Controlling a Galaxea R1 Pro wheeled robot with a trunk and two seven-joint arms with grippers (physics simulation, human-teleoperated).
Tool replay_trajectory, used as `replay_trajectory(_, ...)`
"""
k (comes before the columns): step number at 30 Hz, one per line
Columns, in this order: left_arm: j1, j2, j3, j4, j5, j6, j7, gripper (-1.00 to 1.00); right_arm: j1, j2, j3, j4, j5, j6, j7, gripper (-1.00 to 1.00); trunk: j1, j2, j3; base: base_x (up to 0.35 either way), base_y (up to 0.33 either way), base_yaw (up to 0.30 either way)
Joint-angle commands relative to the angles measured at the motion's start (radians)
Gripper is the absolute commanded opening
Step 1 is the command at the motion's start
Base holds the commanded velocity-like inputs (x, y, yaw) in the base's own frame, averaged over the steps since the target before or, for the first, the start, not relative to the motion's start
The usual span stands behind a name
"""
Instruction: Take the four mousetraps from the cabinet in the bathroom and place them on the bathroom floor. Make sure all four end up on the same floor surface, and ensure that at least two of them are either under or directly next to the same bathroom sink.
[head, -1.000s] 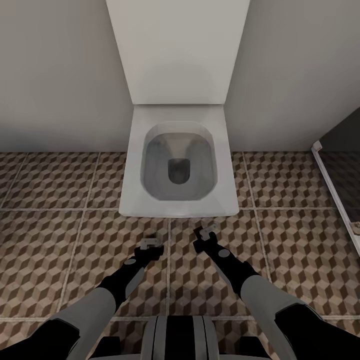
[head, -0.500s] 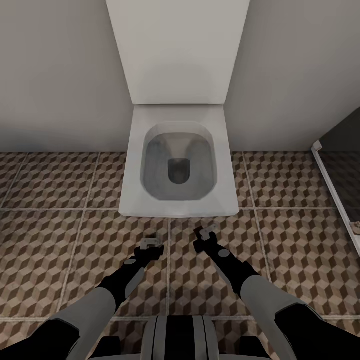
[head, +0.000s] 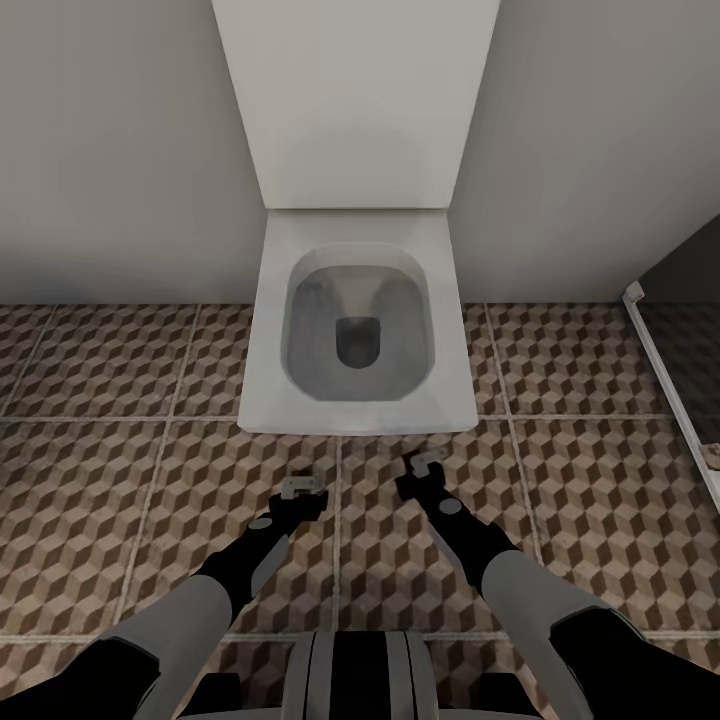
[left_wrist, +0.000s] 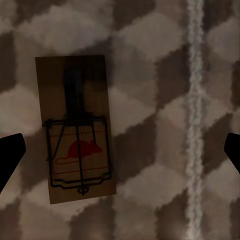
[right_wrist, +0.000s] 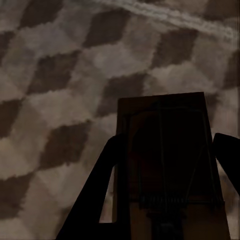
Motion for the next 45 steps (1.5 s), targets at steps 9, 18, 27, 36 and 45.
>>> replay_trajectory(9, -0.001, 0.001, -0.008, 0.0, 0.009, -0.003, 0.005, 1.0, -0.001, 0.001, -0.004, 0.037, 0.006, 0.001, -0.03, -1.0, 0.0, 0.0, 0.0, 0.0, 0.0, 0.0)
replay_trajectory(18, -0.001, 0.001, -0.008, 0.0, 0.01, -0.003, 0.005, 1.0, -0.001, 0.001, -0.006, 0.051, 0.007, 0.006, -0.049, -1.0, 0.0, 0.0, 0.0, 0.0, 0.0, 0.0)
replay_trajectory(27, -0.001, 0.0, -0.007, 0.0, 0.011, -0.003, 0.005, 1.0, -0.001, 0.001, -0.005, 0.055, 0.008, 0.005, -0.05, -1.0, 0.0, 0.0, 0.0, 0.0, 0.0, 0.0)
replay_trajectory(36, -0.001, -0.001, -0.007, 0.0, 0.011, -0.003, 0.004, 1.0, -0.001, 0.001, -0.004, 0.065, 0.008, 0.004, -0.05, -1.0, 0.0, 0.0, 0.0, 0.0, 0.0, 0.0)
replay_trajectory(45, -0.001, -0.001, -0.007, 0.0, 0.011, -0.003, 0.005, 1.0, -0.001, 0.001, -0.004, 0.067, 0.01, -0.003, -0.049, -1.0, 0.0, 0.0, 0.0, 0.0, 0.0, 0.0)
